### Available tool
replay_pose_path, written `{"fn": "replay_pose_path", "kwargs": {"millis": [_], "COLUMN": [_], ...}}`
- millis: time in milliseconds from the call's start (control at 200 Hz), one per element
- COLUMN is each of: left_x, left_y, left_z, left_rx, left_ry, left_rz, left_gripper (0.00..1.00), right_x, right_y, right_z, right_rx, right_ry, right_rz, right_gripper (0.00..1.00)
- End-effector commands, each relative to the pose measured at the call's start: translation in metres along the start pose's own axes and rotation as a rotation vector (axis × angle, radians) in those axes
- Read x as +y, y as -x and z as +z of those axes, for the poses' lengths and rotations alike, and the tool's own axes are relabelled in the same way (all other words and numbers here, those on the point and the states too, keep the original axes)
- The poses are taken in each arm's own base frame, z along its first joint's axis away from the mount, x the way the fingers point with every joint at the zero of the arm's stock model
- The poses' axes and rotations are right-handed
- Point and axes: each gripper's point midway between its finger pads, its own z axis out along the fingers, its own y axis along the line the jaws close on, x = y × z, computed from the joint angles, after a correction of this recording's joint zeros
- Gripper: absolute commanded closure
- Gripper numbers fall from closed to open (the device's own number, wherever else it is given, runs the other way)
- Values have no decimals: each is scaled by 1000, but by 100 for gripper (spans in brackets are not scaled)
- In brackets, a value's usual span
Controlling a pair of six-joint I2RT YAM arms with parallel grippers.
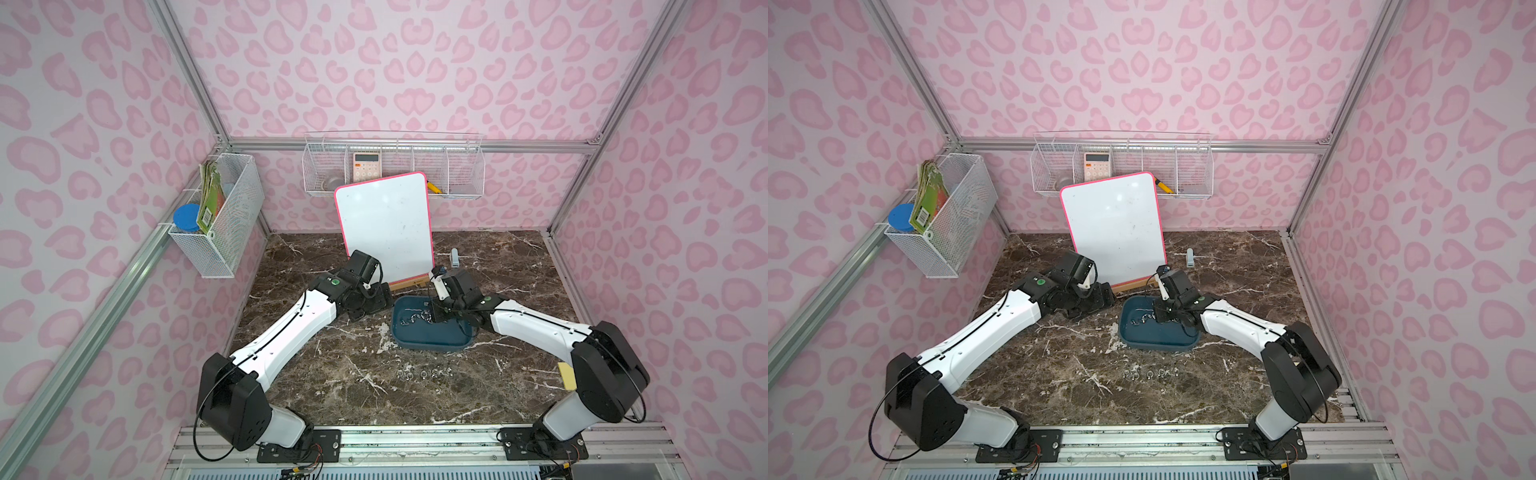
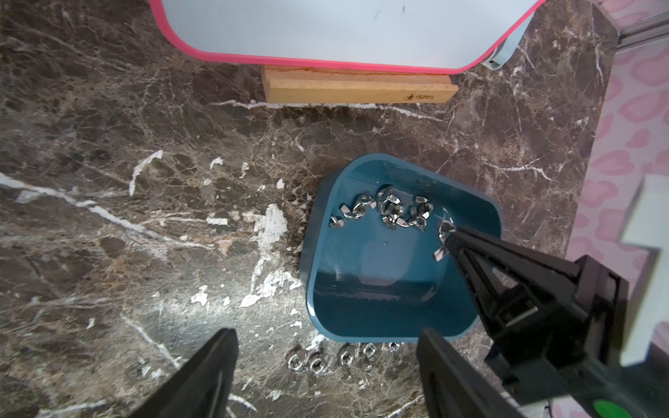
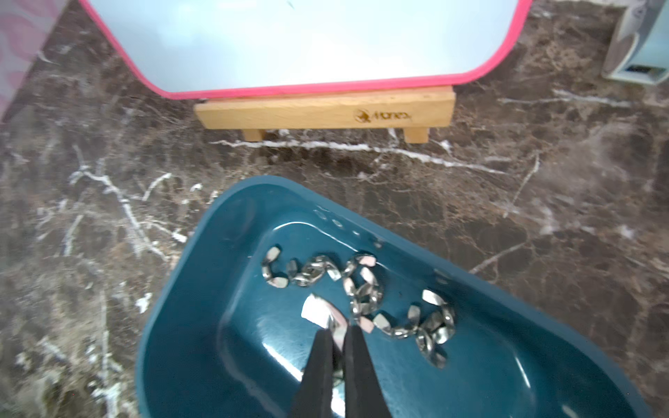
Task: Take out the wing nut from the storage box
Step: Pick up the wing nut from the storage box.
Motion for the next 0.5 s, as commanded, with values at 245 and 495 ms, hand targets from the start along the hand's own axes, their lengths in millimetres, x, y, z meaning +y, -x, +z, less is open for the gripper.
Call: {"fn": "replay_pose_path", "kwargs": {"millis": [245,495], "left_x": [-57,-80], "left_y": [9,1], "left_z": [6,12], "left_rx": [32,100], "left_ry": [-273,-415], "left_rz": [8,-1], "left_gripper": [54,61], "right_x": [58,70], "right_y": [25,28], "right_z": [-38,-47], "right_rx": [-106,-120], "right_ry": [251,323], "right_rz": [-4,12], "right_gripper": [93,93]}}
